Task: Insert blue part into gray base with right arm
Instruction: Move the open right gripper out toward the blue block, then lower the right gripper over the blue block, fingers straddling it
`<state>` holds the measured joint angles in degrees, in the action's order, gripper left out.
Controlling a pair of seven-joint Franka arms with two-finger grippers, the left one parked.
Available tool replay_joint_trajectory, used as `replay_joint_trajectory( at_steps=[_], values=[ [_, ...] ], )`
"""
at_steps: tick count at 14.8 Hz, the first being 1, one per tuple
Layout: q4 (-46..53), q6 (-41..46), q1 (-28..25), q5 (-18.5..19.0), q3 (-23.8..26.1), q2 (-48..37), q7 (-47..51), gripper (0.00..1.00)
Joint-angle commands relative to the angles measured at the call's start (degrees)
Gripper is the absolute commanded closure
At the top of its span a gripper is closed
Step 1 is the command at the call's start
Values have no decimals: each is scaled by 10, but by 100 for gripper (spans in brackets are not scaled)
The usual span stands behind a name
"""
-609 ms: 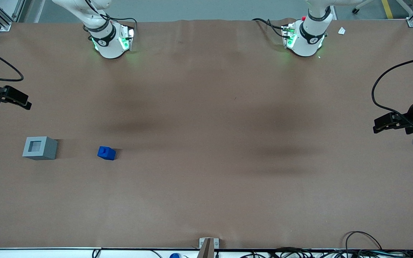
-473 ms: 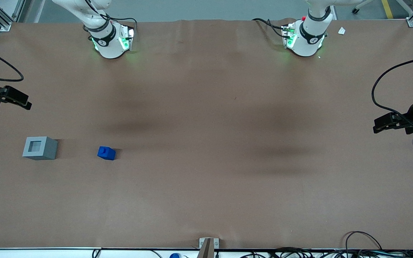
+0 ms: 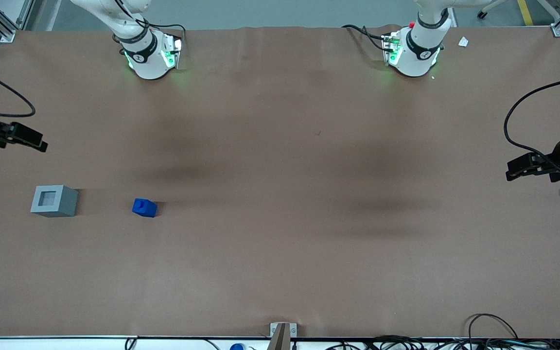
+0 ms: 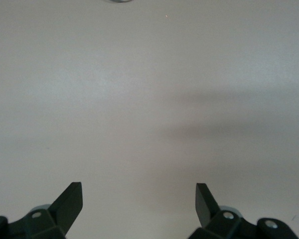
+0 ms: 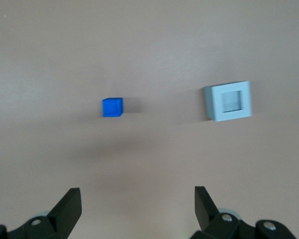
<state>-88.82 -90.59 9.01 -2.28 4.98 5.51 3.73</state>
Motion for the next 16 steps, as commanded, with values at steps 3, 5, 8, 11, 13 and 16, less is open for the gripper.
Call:
replay_joint_trajectory(
  at_steps=[3, 5, 8, 11, 13, 16],
  values=[
    [-41, -59, 0, -19, 3, 35, -8, 0],
    [-48, -88, -21, 9, 3, 57, -2, 0],
    [-52, -124, -46, 29, 3, 92, 36, 0],
    [-59, -184, -60, 29, 3, 141, 44, 0],
    [-59, -221, -65, 28, 3, 186, 64, 0],
    [-59, -240, -76, 29, 3, 218, 69, 0]
  ],
)
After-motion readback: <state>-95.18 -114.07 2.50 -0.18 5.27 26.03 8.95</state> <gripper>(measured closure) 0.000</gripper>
